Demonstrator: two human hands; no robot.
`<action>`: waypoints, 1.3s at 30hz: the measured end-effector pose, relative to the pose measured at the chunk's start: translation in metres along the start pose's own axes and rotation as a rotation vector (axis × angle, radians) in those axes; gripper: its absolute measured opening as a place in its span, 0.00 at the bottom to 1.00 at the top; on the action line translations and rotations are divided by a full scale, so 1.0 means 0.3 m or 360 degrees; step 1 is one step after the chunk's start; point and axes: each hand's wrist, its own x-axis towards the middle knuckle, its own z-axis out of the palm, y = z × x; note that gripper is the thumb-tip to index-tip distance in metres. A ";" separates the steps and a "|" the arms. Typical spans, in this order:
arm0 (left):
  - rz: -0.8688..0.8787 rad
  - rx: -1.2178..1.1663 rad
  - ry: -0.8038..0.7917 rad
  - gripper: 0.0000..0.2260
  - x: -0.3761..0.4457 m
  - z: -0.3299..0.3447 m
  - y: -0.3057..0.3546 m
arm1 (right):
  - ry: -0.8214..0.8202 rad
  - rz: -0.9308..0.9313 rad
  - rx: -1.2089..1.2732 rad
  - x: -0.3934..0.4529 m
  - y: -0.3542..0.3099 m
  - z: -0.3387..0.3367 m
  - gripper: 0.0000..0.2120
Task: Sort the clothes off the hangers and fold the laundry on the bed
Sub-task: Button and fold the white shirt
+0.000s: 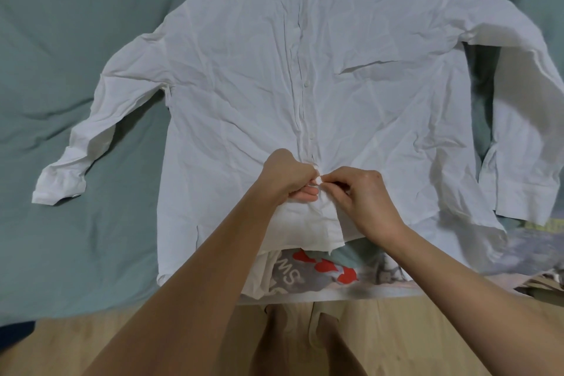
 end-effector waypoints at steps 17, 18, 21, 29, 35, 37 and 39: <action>-0.0068 -0.0410 -0.0052 0.06 0.023 0.016 -0.041 | 0.0132 -0.0139 -0.0081 0.005 0.005 0.002 0.05; -0.0070 -0.0415 -0.0053 0.06 0.026 0.015 -0.041 | 0.0128 -0.0169 -0.0089 0.008 0.010 -0.001 0.05; -0.0034 -0.0343 -0.0052 0.06 0.026 0.014 -0.029 | 0.0089 -0.0251 -0.0135 0.025 0.026 -0.003 0.04; 0.0793 0.0541 0.0237 0.11 0.030 0.004 -0.057 | -0.0057 -0.0308 -0.0103 0.053 0.050 -0.011 0.06; 0.0733 0.0109 0.0080 0.08 0.038 0.000 -0.067 | -0.0169 -0.0027 0.0253 0.078 0.047 -0.025 0.06; 0.0561 -0.0187 0.0044 0.06 0.033 0.006 -0.077 | -0.0252 0.0110 0.0418 0.087 0.045 -0.031 0.07; 0.0340 -0.0390 -0.0021 0.07 0.031 0.003 -0.076 | -0.0340 0.0140 0.0505 0.092 0.045 -0.034 0.06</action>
